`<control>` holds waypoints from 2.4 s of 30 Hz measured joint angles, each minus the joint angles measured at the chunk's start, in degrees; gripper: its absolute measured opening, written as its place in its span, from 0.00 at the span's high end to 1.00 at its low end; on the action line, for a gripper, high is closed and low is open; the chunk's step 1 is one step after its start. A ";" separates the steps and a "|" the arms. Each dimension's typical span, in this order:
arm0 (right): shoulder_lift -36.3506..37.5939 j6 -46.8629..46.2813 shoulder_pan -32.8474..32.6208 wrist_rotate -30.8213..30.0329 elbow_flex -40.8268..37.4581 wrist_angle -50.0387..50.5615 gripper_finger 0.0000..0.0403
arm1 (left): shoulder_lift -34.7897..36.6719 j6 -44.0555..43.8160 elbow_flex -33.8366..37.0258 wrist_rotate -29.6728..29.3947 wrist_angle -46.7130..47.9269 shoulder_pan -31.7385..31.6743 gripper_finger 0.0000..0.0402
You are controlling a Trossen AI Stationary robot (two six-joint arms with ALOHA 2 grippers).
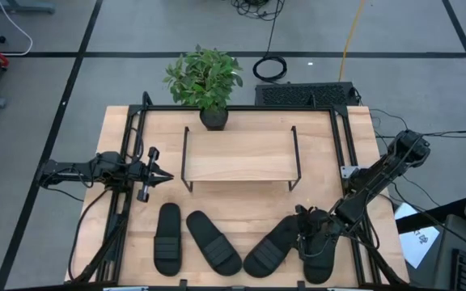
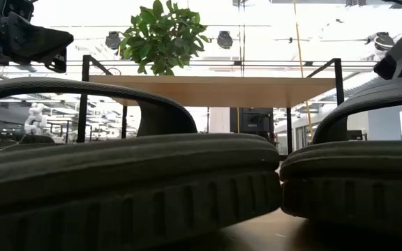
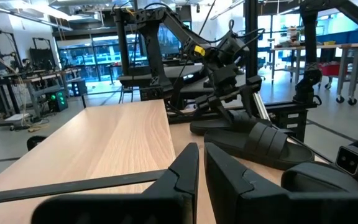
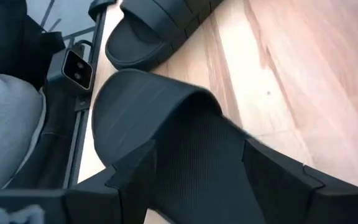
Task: Pick and place slides into the shelf
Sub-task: Put the middle right black slide on the shelf
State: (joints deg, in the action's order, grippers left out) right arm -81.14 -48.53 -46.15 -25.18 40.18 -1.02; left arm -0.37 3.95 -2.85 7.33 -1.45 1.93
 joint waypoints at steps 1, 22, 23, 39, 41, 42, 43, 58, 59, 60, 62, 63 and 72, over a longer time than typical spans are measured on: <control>0.00 -0.58 0.00 0.35 0.00 0.20 0.43 | -0.01 0.00 0.00 0.00 -0.02 0.02 0.92; -7.77 -7.49 -0.07 4.43 -0.02 -7.19 0.31 | 0.01 -0.13 0.00 0.00 -0.08 0.00 0.92; -8.01 -7.31 -0.07 4.45 -0.02 -7.96 0.31 | 0.01 -0.13 0.00 0.00 -0.07 0.02 0.92; -5.68 -3.99 0.77 9.03 -0.02 -6.98 0.31 | -0.01 -0.15 0.00 0.00 -0.07 0.02 0.92; -3.48 -3.23 0.79 8.83 -0.02 -5.86 0.31 | -0.01 -0.15 0.00 0.00 -0.07 0.00 0.92; -2.19 -3.08 0.79 8.55 -0.02 -5.28 0.31 | -0.01 -0.15 0.00 0.00 -0.07 0.00 0.92; -1.02 -2.84 0.77 7.74 -0.02 -4.63 0.31 | -0.01 -0.15 0.00 0.00 -0.07 0.00 0.92; -0.59 -8.15 -0.82 6.02 -0.02 -5.84 0.31 | 0.01 -0.15 0.00 0.02 0.09 0.02 0.92; -1.02 -8.67 -0.94 6.02 -0.02 -6.26 0.31 | -0.01 -0.17 0.00 0.00 0.17 0.00 0.92; -1.45 -9.02 -0.98 6.00 -0.02 -6.83 0.31 | 0.01 -0.15 0.00 0.02 0.31 0.02 0.92; -2.38 -9.29 -0.98 6.00 -0.02 -8.34 0.31 | 0.00 -0.15 0.00 0.00 0.35 0.00 0.92; -2.77 -9.30 -1.01 6.02 -0.02 -8.95 0.31 | 0.01 -0.15 0.00 0.00 0.35 0.00 0.92; -6.46 -10.87 -0.66 5.67 -0.02 -11.24 0.31 | 0.00 -0.15 0.00 0.02 0.43 0.02 0.92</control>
State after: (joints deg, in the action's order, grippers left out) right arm -87.60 -59.40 -46.81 -19.51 40.16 -12.26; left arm -0.37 3.79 -2.85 7.35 -1.02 1.95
